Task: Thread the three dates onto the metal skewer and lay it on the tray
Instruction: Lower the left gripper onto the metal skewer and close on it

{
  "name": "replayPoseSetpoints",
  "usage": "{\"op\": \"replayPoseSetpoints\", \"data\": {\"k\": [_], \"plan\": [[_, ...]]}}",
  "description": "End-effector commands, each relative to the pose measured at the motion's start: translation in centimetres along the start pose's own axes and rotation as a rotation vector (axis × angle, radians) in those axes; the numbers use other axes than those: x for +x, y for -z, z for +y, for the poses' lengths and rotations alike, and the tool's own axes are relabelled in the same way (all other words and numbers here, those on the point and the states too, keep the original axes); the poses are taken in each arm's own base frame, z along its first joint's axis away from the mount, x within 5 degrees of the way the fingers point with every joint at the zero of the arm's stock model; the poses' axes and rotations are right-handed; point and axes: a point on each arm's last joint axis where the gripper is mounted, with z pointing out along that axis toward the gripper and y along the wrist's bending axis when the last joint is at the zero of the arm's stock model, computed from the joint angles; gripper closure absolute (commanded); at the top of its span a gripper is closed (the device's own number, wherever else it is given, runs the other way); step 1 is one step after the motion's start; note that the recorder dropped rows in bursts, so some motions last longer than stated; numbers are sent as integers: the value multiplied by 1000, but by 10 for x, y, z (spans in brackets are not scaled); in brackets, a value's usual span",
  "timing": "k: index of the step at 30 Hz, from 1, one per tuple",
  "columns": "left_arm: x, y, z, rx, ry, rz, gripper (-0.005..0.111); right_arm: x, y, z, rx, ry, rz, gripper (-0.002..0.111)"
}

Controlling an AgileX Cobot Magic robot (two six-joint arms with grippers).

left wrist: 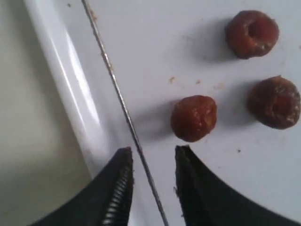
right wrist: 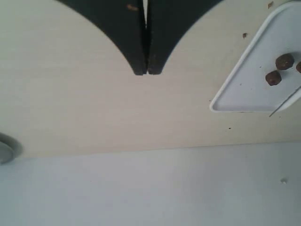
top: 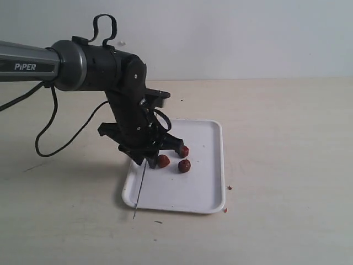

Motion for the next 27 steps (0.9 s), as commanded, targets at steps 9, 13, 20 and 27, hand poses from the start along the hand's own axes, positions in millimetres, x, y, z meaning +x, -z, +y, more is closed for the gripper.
{"op": "replayPoseSetpoints", "data": {"k": [9, 13, 20, 27], "plan": [[4, -18, 0, -18, 20, 67, 71, -1, 0, 0, -4, 5, -16, 108], [7, -23, 0, -14, 30, 98, 71, -1, 0, 0, -4, 5, -16, 108], [10, -25, -1, -13, 32, 128, 71, -1, 0, 0, -4, 5, -16, 108], [14, -24, -1, -23, 32, 173, 72, -1, 0, 0, -4, 5, -16, 108]]}}
